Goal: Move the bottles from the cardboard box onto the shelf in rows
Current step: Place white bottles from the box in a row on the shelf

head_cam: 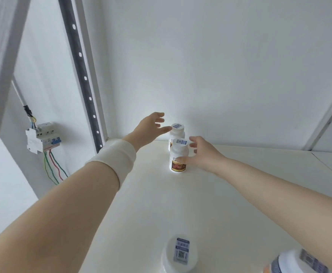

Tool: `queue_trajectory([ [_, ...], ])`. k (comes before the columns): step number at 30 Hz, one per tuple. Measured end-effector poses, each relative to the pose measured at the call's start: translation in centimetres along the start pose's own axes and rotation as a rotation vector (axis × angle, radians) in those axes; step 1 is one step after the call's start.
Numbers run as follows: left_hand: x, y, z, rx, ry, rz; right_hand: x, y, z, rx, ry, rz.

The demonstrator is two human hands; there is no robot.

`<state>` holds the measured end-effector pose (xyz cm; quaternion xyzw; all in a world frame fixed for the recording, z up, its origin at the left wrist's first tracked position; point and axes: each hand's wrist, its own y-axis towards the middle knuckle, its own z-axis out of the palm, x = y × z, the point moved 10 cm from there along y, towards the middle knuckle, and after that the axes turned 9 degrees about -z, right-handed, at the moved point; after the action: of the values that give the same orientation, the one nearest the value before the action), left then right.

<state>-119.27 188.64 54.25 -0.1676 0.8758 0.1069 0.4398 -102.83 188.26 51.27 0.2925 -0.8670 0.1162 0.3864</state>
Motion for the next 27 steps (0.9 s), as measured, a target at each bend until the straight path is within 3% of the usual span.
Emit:
queue_trajectory([
  [6,-3.4,-9.1,-5.6,-0.274,0.753,0.031,5.9,-5.2,-4.0,-0.127,-0.509,-0.163],
  [10,-5.1,-18.0,-7.2,-0.399,1.072,0.008,9.9,-10.5,-3.3,-0.154,-0.699,-0.299],
  [20,-3.5,-37.2,-11.7,-0.470,1.281,-0.100,18.6,-23.2,7.0,-0.074,-0.808,-0.599],
  [27,7.5,-47.5,-17.5,-0.420,1.360,-0.308,24.5,-29.2,20.1,0.114,-0.814,-0.784],
])
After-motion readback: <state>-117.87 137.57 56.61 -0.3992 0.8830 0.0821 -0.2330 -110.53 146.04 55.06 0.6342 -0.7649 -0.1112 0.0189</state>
